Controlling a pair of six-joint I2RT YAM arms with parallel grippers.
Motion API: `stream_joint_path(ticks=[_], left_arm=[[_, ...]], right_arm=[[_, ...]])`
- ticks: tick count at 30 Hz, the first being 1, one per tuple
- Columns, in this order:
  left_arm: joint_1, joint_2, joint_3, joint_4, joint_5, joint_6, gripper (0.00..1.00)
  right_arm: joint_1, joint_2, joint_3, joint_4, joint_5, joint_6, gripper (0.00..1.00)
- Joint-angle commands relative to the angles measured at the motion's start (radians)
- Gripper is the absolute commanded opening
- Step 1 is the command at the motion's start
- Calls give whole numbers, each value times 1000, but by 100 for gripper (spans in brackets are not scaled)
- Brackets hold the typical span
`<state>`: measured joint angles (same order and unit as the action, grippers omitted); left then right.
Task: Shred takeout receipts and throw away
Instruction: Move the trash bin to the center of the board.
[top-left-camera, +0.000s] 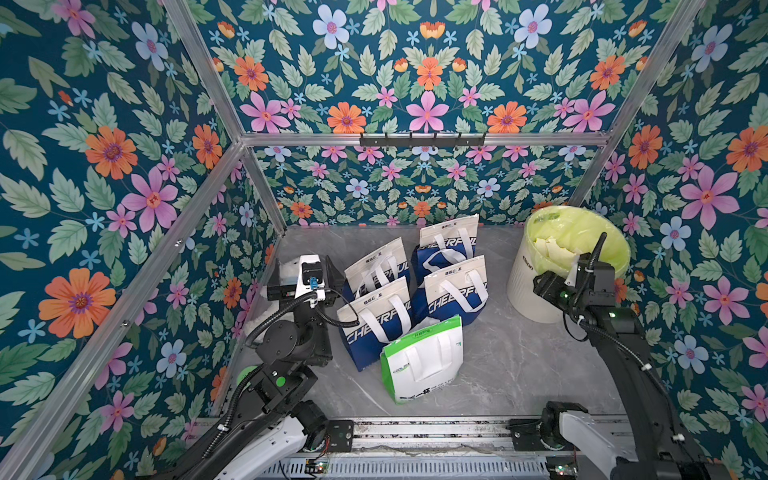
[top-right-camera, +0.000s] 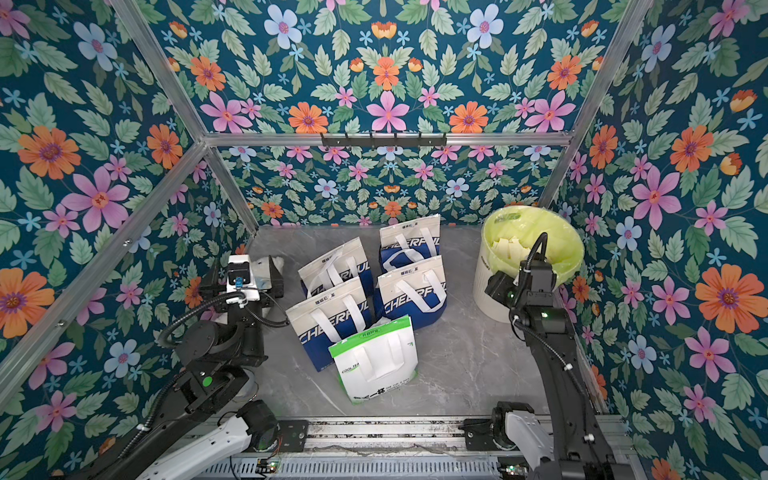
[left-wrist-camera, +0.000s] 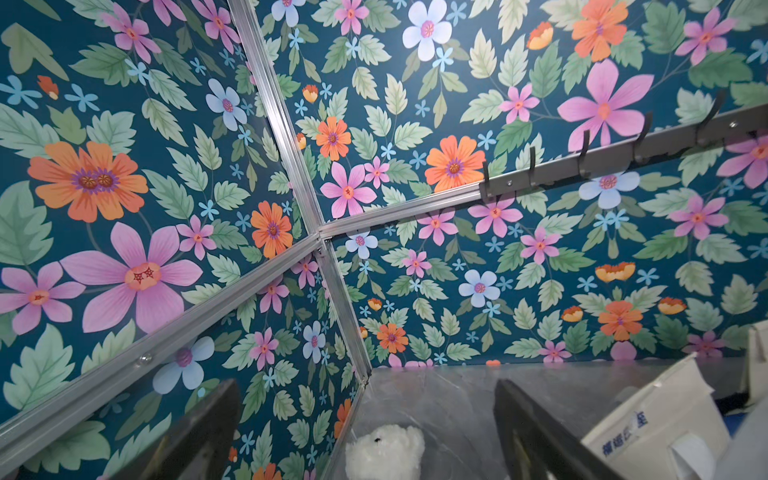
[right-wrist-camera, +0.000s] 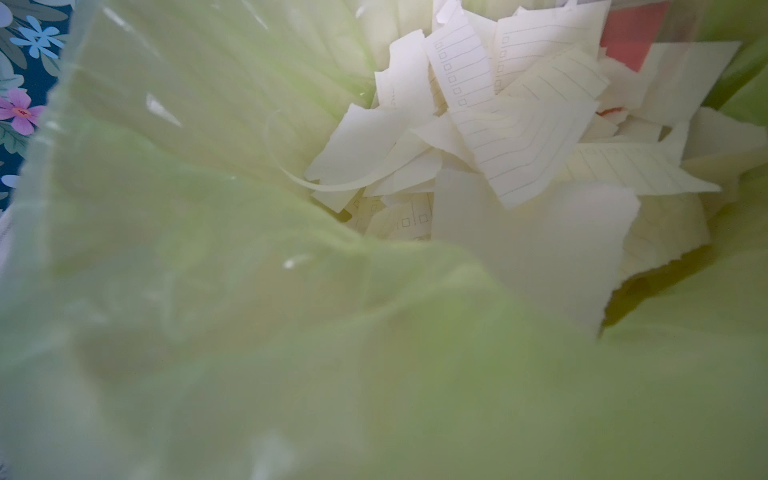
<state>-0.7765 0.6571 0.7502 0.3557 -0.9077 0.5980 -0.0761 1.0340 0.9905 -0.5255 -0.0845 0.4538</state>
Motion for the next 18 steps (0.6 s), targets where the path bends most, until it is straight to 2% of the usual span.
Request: stream_joint_path(ticks=[1, 6, 11, 14, 18], left_arm=[[65, 47, 4, -14, 74, -49, 97], [288, 187, 122, -148, 242, -260, 98], [532, 274, 242, -267, 413, -476, 98], [630, 265, 245, -309, 481, -593, 98], [683, 210, 126, -306, 513, -762, 99]], right_arm=[[-8, 97, 54, 198, -56, -89, 78], [-11, 243, 205, 192, -191, -147, 77], [-8, 177, 164, 227, -295, -138, 76], [8, 83, 59, 261, -267, -157, 77], [75, -26, -114, 323, -126, -266, 79]])
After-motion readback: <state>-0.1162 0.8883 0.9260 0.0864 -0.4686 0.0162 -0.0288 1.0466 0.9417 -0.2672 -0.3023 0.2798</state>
